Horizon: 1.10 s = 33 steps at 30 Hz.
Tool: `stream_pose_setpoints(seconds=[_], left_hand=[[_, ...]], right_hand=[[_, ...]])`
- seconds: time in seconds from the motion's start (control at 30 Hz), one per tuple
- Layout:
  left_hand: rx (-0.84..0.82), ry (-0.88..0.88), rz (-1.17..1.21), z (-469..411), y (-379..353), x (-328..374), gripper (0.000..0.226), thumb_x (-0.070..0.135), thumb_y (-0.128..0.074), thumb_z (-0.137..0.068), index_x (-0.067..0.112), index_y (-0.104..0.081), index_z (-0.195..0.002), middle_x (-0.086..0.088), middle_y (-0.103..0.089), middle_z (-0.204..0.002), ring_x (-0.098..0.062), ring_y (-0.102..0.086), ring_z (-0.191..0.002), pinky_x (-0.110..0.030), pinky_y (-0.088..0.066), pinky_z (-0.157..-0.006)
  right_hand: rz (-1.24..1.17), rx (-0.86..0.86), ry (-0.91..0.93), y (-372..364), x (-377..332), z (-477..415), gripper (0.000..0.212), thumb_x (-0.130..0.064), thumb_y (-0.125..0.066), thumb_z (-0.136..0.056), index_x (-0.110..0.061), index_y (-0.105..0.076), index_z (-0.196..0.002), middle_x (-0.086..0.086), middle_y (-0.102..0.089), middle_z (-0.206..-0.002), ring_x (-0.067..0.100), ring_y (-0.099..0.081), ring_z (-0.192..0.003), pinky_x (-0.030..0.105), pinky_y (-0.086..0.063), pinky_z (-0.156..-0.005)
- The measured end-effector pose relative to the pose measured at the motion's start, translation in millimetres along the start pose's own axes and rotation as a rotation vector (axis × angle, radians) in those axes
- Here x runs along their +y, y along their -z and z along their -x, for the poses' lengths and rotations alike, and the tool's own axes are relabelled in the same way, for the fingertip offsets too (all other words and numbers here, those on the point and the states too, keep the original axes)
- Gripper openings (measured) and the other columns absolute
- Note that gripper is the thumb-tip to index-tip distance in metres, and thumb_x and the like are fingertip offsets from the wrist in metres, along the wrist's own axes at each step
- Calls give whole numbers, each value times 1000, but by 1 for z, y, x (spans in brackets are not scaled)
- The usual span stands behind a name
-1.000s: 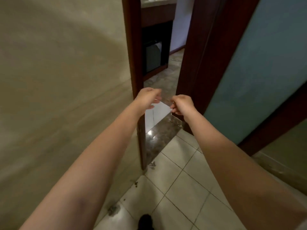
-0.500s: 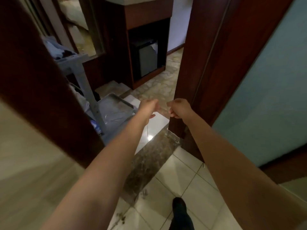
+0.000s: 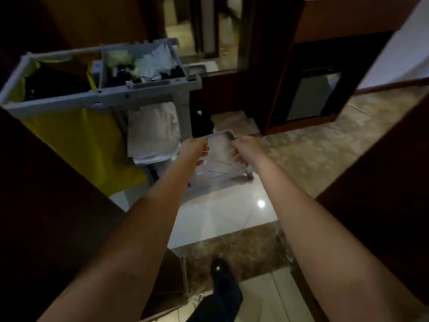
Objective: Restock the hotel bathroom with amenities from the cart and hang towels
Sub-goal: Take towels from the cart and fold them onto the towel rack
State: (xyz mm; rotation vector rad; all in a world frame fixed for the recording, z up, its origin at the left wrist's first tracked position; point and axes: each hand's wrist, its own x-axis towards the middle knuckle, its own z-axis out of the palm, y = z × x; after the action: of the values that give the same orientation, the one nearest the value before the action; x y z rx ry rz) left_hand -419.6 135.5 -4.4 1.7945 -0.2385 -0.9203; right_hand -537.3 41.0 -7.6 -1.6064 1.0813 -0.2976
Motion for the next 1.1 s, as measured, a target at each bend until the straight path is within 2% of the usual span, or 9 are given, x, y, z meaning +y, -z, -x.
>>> stream_pose_setpoints(seconds=[0.17, 0.3, 0.43, 0.53, 0.6, 0.77, 0.83, 0.97, 1.1], left_hand=[[102, 47, 83, -92, 30, 29, 21, 18, -48, -91, 16, -50, -71, -2, -52, -69, -15, -49, -63, -26, -39, -59], [200, 100, 153, -138, 55, 47, 19, 18, -48, -93, 15, -52, -75, -1, -54, -74, -13, -50, -66, -27, -40, -62], [321, 155, 175, -174, 89, 50, 16, 25, -51, -93, 12, -58, -100, 1, -61, -86, -14, -56, -81, -35, -43, -79], [417, 208, 201, -197, 115, 46, 12, 24, -51, -93, 13, -57, -93, -1, -60, -89, -16, -56, -85, -37, -42, -82], [481, 232, 222, -209, 131, 43, 11, 21, -51, -92, 12, -56, -92, -4, -58, -93, -19, -54, -86, -35, -40, -80], [621, 295, 233, -229, 158, 23, 34, 23, -52, -90, 4, -57, -118, -6, -59, -92, -18, -54, -77, -34, -40, -76], [659, 325, 226, -235, 166, 15, 35, 26, -54, -90, 6, -57, -119, -6, -61, -98, -19, -56, -82, -32, -42, -72], [677, 352, 217, -255, 184, -3, 29, 26, -54, -92, 8, -58, -114, -7, -62, -102, -14, -53, -70, -25, -40, -58], [659, 395, 204, -285, 199, -37, 33, 29, -55, -90, 9, -57, -117, -7, -63, -110, -21, -56, -94, -34, -45, -78]], right_hand=[[96, -125, 39, -36, -42, -99, 14, -28, -53, -89, -16, -59, -84, 3, -64, -75, 15, -59, -63, 24, -42, -58], [197, -255, 25, -58, -74, -160, 16, -26, -50, -93, -18, -55, -80, 4, -62, -81, 18, -58, -70, 27, -43, -61], [238, -371, 32, -89, -100, -212, 17, -27, -50, -94, -16, -57, -84, 2, -62, -79, 15, -59, -68, 29, -45, -66], [264, -447, 40, -123, -111, -246, 14, -27, -52, -94, -15, -56, -86, 2, -62, -81, 15, -58, -67, 28, -45, -63], [294, -516, 66, -147, -111, -265, 13, -26, -54, -92, -14, -57, -89, 3, -60, -82, 15, -56, -66, 27, -43, -63], [355, -660, 67, -199, -101, -300, 12, -24, -51, -93, -17, -56, -101, 4, -55, -93, 13, -52, -69, 27, -41, -63], [379, -694, 47, -217, -95, -308, 9, -25, -52, -93, -17, -53, -97, 5, -56, -97, 17, -55, -76, 27, -44, -65], [416, -722, -4, -255, -82, -323, 19, -26, -54, -90, -11, -58, -101, 8, -56, -96, 25, -56, -91, 32, -45, -76], [385, -695, -84, -296, -48, -345, 42, -28, -58, -87, -5, -52, -121, 8, -53, -106, 25, -53, -97, 36, -47, -87]])
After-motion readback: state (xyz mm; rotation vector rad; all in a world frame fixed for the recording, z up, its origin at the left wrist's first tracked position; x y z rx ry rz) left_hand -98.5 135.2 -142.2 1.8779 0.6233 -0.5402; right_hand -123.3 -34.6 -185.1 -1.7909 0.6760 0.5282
